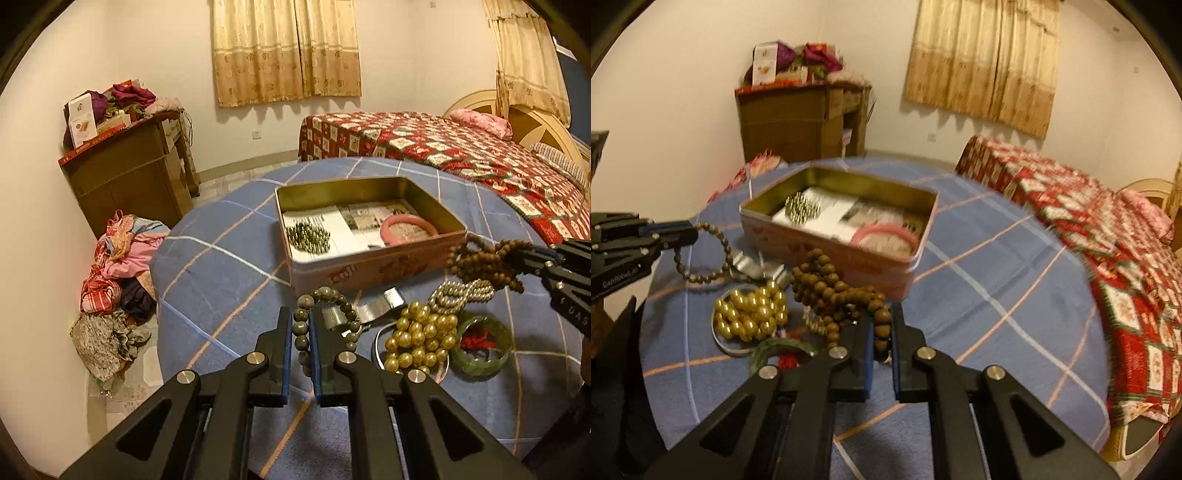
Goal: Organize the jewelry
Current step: 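Grasp the brown wooden bead bracelet with the right tool while the left grasps a gray bead strand, then carry the brown bracelet and gray bead strand over the tin with both tools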
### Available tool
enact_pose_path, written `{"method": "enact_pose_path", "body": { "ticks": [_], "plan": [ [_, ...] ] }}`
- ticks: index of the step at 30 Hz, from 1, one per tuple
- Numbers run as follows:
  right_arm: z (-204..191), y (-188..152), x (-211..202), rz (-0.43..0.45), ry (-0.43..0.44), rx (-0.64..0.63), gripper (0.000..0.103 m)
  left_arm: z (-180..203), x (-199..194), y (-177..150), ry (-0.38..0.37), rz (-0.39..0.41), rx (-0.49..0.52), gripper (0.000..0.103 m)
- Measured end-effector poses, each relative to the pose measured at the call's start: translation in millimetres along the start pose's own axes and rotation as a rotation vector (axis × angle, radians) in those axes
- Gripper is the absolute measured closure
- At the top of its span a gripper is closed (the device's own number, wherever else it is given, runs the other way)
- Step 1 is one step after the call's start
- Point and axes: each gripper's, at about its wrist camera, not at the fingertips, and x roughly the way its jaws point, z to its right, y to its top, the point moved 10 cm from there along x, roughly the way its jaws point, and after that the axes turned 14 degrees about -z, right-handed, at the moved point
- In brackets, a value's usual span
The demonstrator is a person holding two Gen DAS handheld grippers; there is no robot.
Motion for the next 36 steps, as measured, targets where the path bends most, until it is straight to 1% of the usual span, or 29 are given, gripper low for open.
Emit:
{"method": "enact_pose_path", "body": {
  "ticks": [3, 7, 16, 28, 36],
  "plan": [
    [5, 12, -14, 0.046, -0.019, 0.012, 0.094, 0, -10, 8, 0.008, 0.025, 0.003, 0.095],
    [11, 24, -22, 0.078, -0.054, 0.022, 0.094, 0, -21, 23, 0.023, 0.061, 0.012, 0.095],
    [26, 40, -12, 0.077, -0.089, 0.058, 0.094, 0, -27, 54, 0.042, 0.111, 0.032, 0.095],
    [26, 61, -5, 0.088, -0.124, 0.058, 0.094, 4, -15, 81, 0.068, 0.131, 0.047, 0.095],
    [28, 74, 3, 0.082, -0.13, 0.064, 0.094, 4, -2, 97, 0.078, 0.127, 0.055, 0.095]
  ]
}}
